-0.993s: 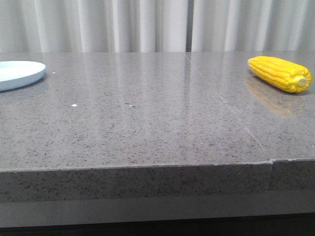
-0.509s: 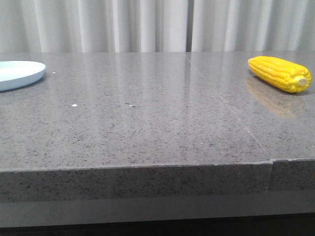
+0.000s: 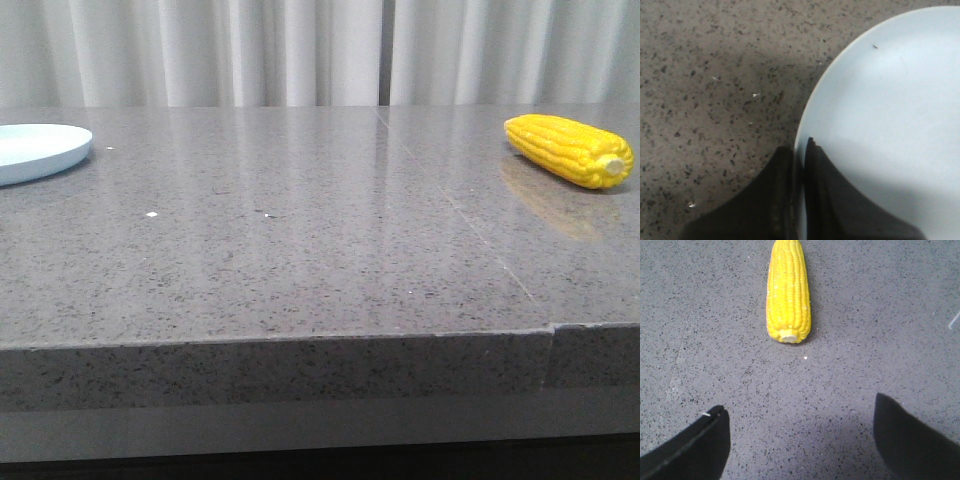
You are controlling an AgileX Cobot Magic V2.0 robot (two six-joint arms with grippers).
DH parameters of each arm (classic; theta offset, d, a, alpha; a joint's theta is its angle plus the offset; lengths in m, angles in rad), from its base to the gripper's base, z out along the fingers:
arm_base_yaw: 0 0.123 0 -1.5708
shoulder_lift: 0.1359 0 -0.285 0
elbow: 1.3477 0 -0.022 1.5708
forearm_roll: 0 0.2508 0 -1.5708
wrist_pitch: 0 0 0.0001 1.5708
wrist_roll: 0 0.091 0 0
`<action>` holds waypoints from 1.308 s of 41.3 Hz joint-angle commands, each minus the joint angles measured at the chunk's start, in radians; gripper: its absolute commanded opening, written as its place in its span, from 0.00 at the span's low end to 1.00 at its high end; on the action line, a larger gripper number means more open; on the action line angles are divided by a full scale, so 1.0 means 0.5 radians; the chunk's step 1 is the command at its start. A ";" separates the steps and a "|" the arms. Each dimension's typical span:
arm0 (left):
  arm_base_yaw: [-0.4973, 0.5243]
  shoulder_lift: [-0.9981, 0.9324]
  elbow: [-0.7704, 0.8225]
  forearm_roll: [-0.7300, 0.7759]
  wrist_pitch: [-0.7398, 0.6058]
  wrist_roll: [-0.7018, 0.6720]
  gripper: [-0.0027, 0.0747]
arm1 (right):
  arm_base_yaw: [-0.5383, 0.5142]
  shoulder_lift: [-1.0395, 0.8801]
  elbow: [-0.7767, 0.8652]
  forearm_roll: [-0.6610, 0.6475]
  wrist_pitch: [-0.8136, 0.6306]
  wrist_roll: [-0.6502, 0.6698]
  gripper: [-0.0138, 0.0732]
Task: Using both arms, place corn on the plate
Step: 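Push the white plate with the left gripper toward the table center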
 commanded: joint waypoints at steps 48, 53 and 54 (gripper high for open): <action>-0.996 -0.122 -0.296 -0.752 0.069 0.307 0.01 | -0.007 -0.011 -0.068 -0.024 -0.132 -0.016 0.86; -1.008 -0.066 -0.296 -0.752 0.082 0.307 0.01 | -0.007 -0.011 -0.068 -0.024 -0.132 -0.016 0.86; -1.008 -0.061 -0.296 -0.752 0.082 0.307 0.01 | -0.007 -0.011 -0.068 -0.024 -0.132 -0.016 0.86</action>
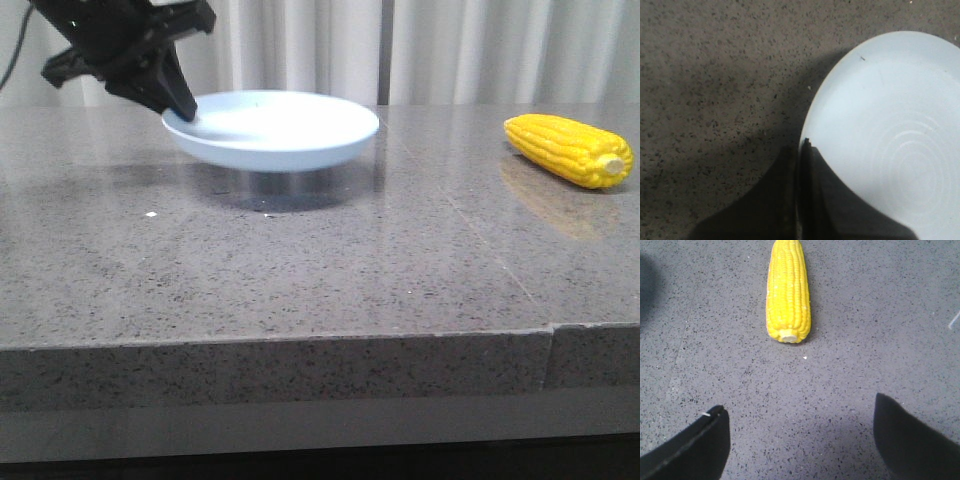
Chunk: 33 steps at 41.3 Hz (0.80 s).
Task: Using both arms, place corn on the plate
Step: 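Push the white plate with the left gripper toward the table center, then lift the left gripper away from the plate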
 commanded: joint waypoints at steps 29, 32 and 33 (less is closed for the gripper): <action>-0.050 -0.313 -0.080 0.172 0.119 -0.002 0.51 | -0.007 -0.011 -0.068 -0.024 -0.132 -0.016 0.86; -0.106 -0.416 -0.077 0.270 0.154 -0.002 0.51 | -0.007 -0.011 -0.068 -0.024 -0.132 -0.016 0.86; -0.128 -0.437 -0.072 0.303 0.158 -0.002 0.51 | -0.007 -0.011 -0.068 -0.024 -0.132 -0.016 0.86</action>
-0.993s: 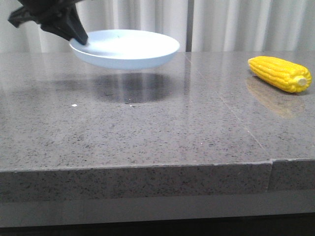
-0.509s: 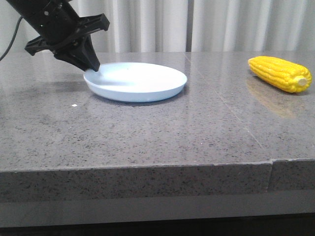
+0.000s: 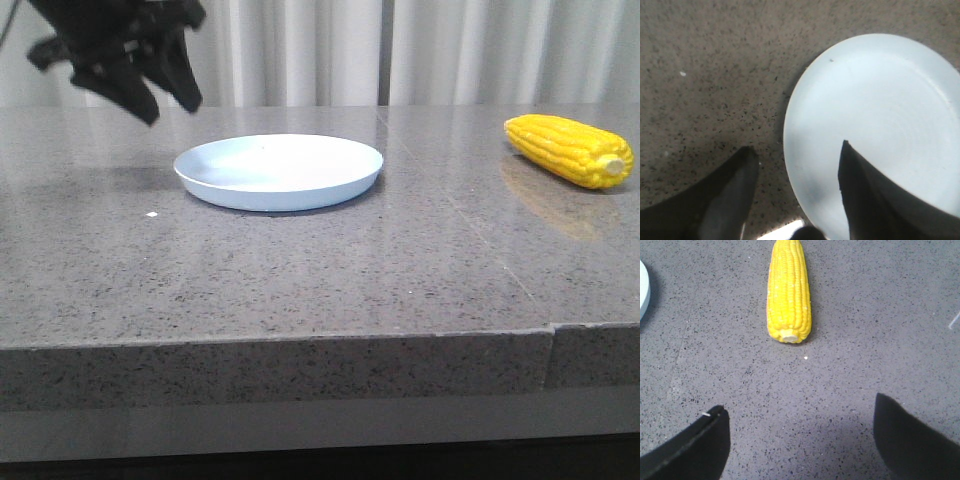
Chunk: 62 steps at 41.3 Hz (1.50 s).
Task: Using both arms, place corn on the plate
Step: 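Lift the left gripper away from the plate, then lower the right gripper onto the yellow corn cob and grasp it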
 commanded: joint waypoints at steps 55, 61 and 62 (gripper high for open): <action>-0.570 -2.215 1.270 0.536 0.041 -0.071 0.51 | -0.007 -0.011 -0.068 -0.024 -0.145 -0.016 0.86; -0.570 -2.215 1.270 0.536 0.044 -0.071 0.51 | -0.007 -0.011 -0.073 -0.024 -0.145 -0.016 0.86; -0.570 -2.215 1.270 0.536 0.044 -0.071 0.51 | -0.007 -0.011 -0.075 -0.024 -0.145 -0.016 0.86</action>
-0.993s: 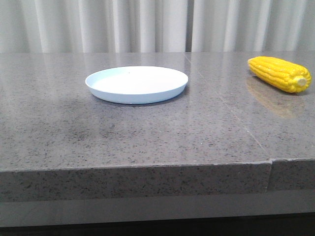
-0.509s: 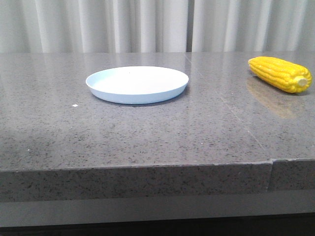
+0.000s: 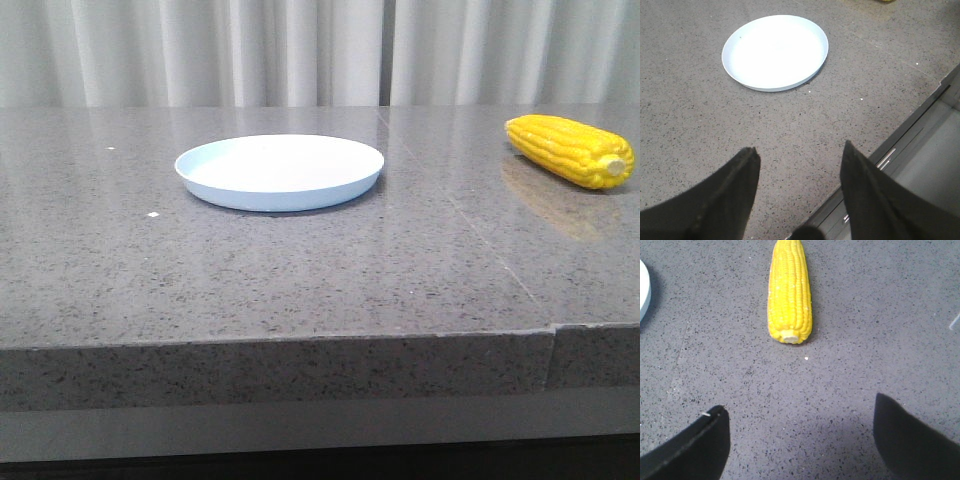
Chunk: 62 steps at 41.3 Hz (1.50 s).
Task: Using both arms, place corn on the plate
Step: 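Lower the right gripper onto the yellow corn cob and grasp it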
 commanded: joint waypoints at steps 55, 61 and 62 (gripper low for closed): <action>-0.016 -0.002 -0.055 -0.015 -0.109 -0.020 0.51 | 0.074 1.643 -1.527 -0.059 0.354 -0.122 0.90; -0.016 -0.002 -0.055 -0.015 -0.109 -0.020 0.51 | 0.074 1.788 -1.559 -0.059 0.276 -0.122 0.90; -0.016 -0.002 -0.055 -0.015 -0.109 -0.020 0.51 | 0.074 1.805 -1.559 -0.059 0.265 -0.122 0.90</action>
